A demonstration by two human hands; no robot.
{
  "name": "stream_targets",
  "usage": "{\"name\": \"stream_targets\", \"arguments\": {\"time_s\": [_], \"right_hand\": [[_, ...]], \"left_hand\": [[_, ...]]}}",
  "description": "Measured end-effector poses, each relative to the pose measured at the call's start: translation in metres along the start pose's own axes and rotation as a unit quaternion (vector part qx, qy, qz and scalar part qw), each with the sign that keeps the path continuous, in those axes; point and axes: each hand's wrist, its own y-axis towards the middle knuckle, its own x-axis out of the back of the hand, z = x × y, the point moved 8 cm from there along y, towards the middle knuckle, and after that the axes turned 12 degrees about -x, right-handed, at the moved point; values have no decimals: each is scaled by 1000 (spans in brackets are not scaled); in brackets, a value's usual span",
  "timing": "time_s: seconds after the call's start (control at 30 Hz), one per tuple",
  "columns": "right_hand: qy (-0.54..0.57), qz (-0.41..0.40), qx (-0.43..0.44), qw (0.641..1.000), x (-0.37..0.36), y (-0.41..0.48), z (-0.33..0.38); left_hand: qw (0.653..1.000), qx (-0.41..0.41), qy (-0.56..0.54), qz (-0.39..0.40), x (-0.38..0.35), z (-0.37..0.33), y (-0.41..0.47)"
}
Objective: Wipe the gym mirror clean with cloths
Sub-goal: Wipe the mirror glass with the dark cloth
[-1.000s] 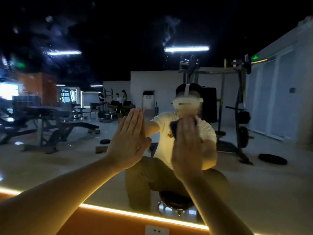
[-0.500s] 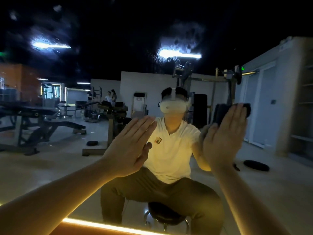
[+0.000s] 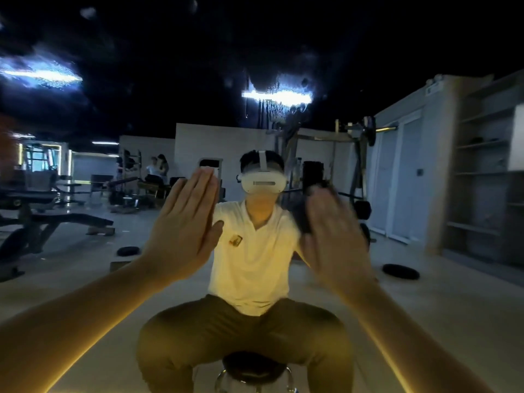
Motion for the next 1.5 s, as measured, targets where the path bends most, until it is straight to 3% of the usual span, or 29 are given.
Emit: {"name": "stream_targets", "arguments": {"time_s": [0.07, 0.13, 0.23, 0.3, 0.43, 0.5, 0.57, 0.77, 0.87, 0.93, 1.03, 1.13, 1.23, 1.3, 1.37, 1.43, 1.5], "right_hand": [[26, -22, -162, 986, 11, 14, -61], [63, -40, -271, 960, 14, 22, -82], [127, -65, -292, 946, 12, 32, -28], [140, -48, -229, 962, 8, 36, 38], [124, 36, -11, 992, -8, 19, 161], [50, 44, 99, 993, -10, 11, 175], [-12, 54, 156, 986, -8, 18, 155], [-46, 41, -102, 993, 33, 64, -5], [15, -13, -320, 947, 52, 71, -86], [49, -32, -411, 910, 53, 79, -94], [125, -105, -336, 928, 46, 96, -28], [216, -79, -139, 963, 40, 112, 80], [115, -15, 95, 989, 29, 119, 151], [26, -5, 162, 986, 25, 128, 140], [-7, -14, 94, 995, 33, 144, 89], [-29, -56, -54, 996, 47, 162, 10], [-26, -89, -201, 975, 61, 172, -69]], "left_hand": [[1000, 1, 5, 3, -8, 0, 0], [1000, 1, 8, 8, -13, 1, 0], [1000, -7, 9, 3, -13, 6, -2], [1000, -29, -3, -3, -12, 9, -4], [994, -78, -72, -25, 4, 21, -8], [988, -84, -121, -39, 25, 30, -4], [987, -77, -135, -49, 45, 38, 6], [993, -57, -81, -59, 67, 53, 41], [995, -4, -71, -65, 72, 66, 59], [994, 24, -76, -72, 72, 73, 68], [997, 13, -45, -66, 68, 77, 80], [997, -13, -15, -74, 73, 80, 94], [994, 6, -16, -106, 81, 91, 105], [994, 15, -7, -112, 81, 99, 112], [994, 19, 3, -103, 76, 103, 119], [995, 22, 16, -100, 71, 102, 127], [995, 31, 22, -93, 64, 98, 135]]}}
